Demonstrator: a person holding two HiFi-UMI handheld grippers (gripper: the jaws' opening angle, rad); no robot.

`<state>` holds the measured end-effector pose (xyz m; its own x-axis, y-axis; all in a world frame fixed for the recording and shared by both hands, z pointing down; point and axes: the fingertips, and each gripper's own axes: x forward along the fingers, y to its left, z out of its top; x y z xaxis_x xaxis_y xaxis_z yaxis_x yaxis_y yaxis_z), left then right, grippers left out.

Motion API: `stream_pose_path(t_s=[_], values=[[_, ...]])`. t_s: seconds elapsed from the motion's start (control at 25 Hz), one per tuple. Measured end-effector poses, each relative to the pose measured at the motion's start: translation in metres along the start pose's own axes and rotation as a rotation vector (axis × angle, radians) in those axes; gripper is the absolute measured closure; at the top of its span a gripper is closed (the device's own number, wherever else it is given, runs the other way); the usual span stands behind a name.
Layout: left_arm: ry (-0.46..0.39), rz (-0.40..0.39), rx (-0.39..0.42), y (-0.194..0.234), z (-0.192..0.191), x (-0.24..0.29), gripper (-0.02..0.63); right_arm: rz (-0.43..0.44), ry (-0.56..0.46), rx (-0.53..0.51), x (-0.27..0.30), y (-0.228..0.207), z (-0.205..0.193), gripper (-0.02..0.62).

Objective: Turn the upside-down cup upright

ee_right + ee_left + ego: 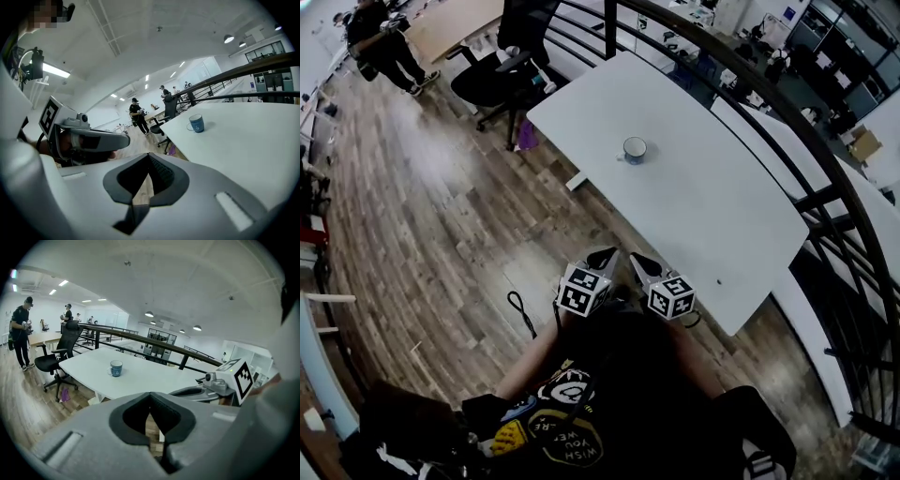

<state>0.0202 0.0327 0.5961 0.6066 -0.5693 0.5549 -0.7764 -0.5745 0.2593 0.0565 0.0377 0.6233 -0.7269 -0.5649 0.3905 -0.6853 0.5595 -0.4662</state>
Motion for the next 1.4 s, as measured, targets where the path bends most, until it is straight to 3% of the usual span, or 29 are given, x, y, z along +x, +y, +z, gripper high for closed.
stream_pose_path(t_s=[0.24,0.44,0.6,0.8,0.96,1.16,1.24,1.28,1.4], values=[[0.025,0.015,-0.029,0.060,0.020,0.043,0.601,-0.008,0.019,0.031,0.050,-0.043,0.013,0.594],[0.048,0.031,-0.072,0.129,0.051,0.086,0.601,-0.117,0.073,-0.038,0.111,-0.119,0.022,0.580],[0.053,-0.004,-0.074,0.177,0.082,0.113,0.601,-0.274,0.164,-0.326,0.168,-0.185,0.035,0.472],[0.109,-0.041,-0.082,0.216,0.095,0.129,0.601,-0.313,0.218,-0.366,0.237,-0.256,0.059,0.274],[0.169,-0.026,-0.094,0.234,0.090,0.130,0.601,-0.200,0.303,-0.434,0.269,-0.296,0.072,0.217],[0.205,-0.001,-0.136,0.235,0.090,0.140,0.601,0.012,0.333,-0.510,0.293,-0.287,0.089,0.133],[0.202,-0.023,-0.116,0.230,0.095,0.150,0.601,0.027,0.331,-0.523,0.300,-0.284,0.089,0.144],[0.195,-0.031,-0.110,0.230,0.098,0.157,0.601,0.023,0.321,-0.519,0.303,-0.284,0.088,0.184],[0.177,-0.022,-0.156,0.243,0.110,0.185,0.601,0.019,0.320,-0.519,0.305,-0.280,0.086,0.198]])
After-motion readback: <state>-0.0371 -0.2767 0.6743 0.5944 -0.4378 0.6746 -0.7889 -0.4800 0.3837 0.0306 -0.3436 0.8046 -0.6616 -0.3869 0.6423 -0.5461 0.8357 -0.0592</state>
